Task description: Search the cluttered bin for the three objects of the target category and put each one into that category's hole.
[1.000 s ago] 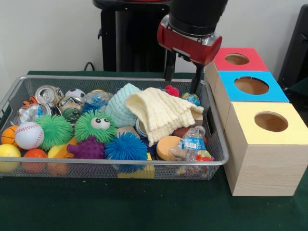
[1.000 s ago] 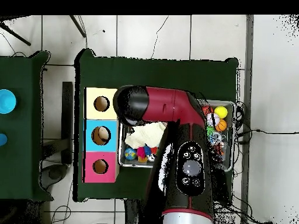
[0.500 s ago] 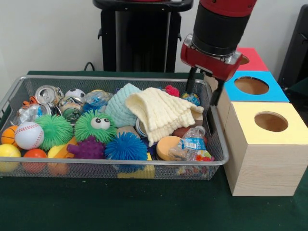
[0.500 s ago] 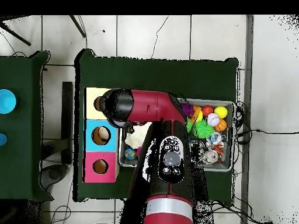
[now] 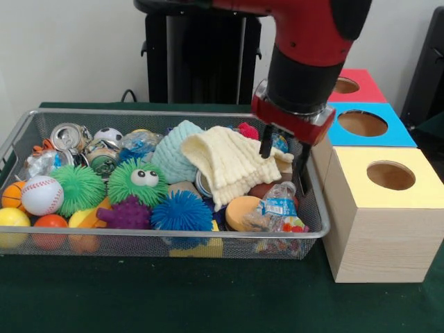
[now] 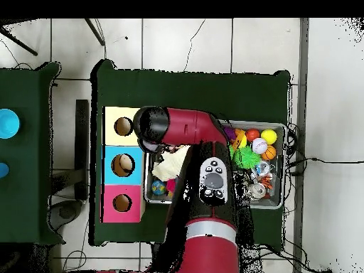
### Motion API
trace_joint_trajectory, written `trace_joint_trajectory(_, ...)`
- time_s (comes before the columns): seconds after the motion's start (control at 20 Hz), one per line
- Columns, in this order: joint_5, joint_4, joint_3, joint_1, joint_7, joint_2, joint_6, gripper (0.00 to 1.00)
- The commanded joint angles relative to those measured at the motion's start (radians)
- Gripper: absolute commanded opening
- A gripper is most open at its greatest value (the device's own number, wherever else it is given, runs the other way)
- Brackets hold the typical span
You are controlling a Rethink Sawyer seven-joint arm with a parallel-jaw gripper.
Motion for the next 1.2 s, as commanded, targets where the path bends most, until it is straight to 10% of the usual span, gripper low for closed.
trace_joint_trajectory(0.05,0.026,-0.063,0.088,-0.085,0.026,0.117,-0.014,1.0)
trace_joint_trajectory(0.8,0.017,0.127,0.008,0.045,0.183,-0.041,-0.083,1.0)
trace_joint_trajectory(1.2,0.039,0.039,0.013,0.036,0.123,-0.012,0.051,1.0)
